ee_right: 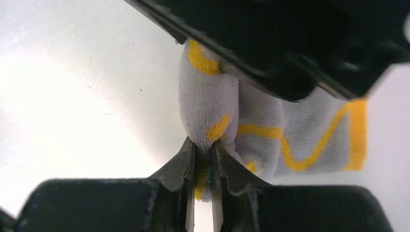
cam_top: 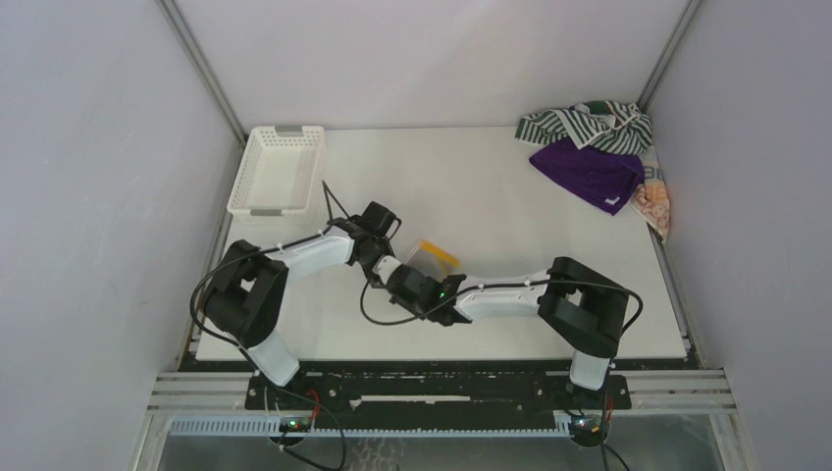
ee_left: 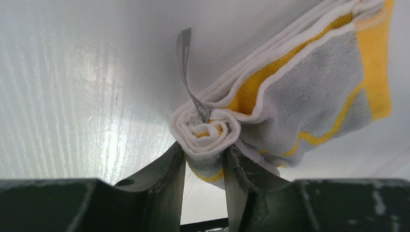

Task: Roll the towels
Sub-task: Roll the towel at the center of the board.

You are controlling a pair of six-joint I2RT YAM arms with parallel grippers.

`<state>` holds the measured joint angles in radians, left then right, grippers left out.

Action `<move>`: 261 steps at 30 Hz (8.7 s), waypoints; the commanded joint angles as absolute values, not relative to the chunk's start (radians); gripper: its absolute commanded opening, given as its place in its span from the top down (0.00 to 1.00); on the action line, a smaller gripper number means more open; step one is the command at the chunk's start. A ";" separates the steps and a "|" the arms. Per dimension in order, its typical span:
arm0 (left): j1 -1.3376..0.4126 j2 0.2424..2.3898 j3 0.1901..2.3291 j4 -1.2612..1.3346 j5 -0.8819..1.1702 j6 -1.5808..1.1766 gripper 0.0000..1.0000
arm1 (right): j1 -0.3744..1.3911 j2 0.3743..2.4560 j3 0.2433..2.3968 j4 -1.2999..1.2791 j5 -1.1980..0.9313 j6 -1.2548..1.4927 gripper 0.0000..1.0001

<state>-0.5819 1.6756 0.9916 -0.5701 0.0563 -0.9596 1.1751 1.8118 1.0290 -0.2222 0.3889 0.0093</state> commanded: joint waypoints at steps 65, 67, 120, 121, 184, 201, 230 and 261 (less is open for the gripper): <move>-0.673 1.634 0.873 -0.468 -0.046 -1.153 0.47 | 0.613 1.972 1.003 -0.182 -0.834 0.328 0.68; -0.673 1.640 0.874 -0.473 -0.042 -1.148 0.47 | 0.637 1.886 1.003 -0.217 -0.754 0.295 0.63; -0.476 1.533 1.052 -0.563 -0.027 -1.004 0.37 | 0.873 1.813 0.994 -0.325 -0.285 0.089 0.95; -0.452 1.510 1.047 -0.564 -0.035 -1.004 0.37 | 0.837 1.828 1.001 -0.320 -0.369 0.100 0.95; -0.710 1.586 0.824 -0.396 -0.043 -1.116 0.51 | 0.534 1.836 1.064 -0.211 -0.817 0.382 0.62; -0.716 1.572 0.832 -0.382 -0.018 -1.007 0.52 | 0.550 2.114 1.292 -0.375 -0.631 0.288 0.76; -0.715 1.636 0.921 -0.454 -0.042 -1.044 0.51 | 1.065 1.477 0.886 -0.146 0.290 0.112 0.43; -0.698 1.630 0.896 -0.411 0.016 -1.105 0.45 | 1.229 1.684 0.859 -0.229 0.534 0.109 0.83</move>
<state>-0.7002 1.6215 0.9073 -0.3782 -0.0044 -1.0817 1.2453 1.6688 0.8478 -0.1040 0.5709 0.0139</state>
